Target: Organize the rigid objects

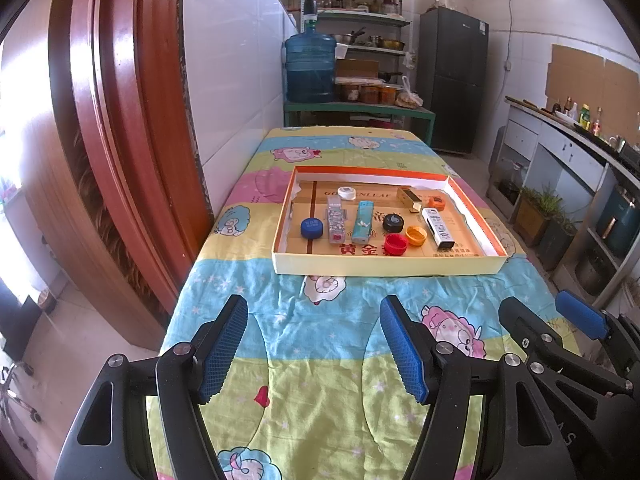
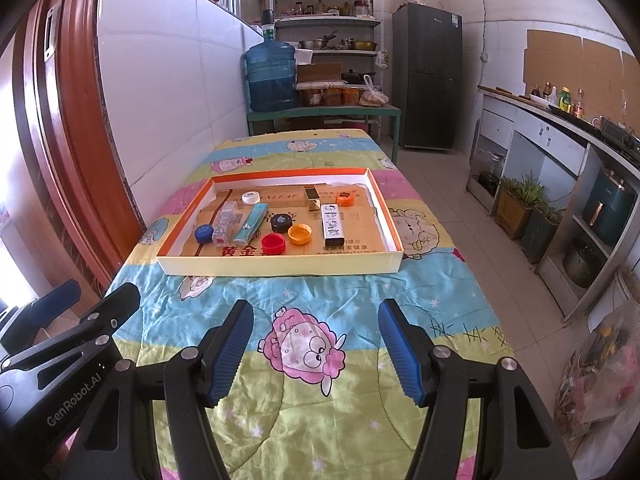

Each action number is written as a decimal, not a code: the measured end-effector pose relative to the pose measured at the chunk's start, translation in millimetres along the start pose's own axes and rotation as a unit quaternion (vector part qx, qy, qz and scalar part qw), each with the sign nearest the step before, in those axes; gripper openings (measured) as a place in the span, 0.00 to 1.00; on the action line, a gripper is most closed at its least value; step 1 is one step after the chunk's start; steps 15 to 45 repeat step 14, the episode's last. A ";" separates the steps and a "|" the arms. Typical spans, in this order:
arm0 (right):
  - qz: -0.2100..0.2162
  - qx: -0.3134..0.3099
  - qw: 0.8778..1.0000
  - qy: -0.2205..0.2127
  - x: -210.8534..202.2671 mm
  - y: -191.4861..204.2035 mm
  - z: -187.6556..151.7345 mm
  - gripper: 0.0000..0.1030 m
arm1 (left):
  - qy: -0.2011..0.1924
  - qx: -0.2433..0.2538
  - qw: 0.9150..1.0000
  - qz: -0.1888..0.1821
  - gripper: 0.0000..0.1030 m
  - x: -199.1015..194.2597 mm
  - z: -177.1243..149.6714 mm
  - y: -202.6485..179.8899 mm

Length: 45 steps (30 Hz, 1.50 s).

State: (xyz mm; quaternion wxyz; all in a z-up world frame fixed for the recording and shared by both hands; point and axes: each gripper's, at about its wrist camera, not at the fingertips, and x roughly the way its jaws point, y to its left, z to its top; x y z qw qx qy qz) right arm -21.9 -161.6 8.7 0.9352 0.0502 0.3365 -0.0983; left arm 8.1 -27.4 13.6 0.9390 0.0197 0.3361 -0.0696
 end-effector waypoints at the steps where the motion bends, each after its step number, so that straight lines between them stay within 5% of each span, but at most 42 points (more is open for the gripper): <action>1: 0.000 0.000 1.000 0.001 0.0 0.1 0.0 0.63 | 0.000 0.001 1.000 0.001 0.68 0.2 0.3 -0.7; 45: 0.002 0.007 1.000 0.005 -0.4 -3.5 -0.7 0.63 | -0.005 0.002 1.000 0.000 0.68 -2.1 2.1 -2.2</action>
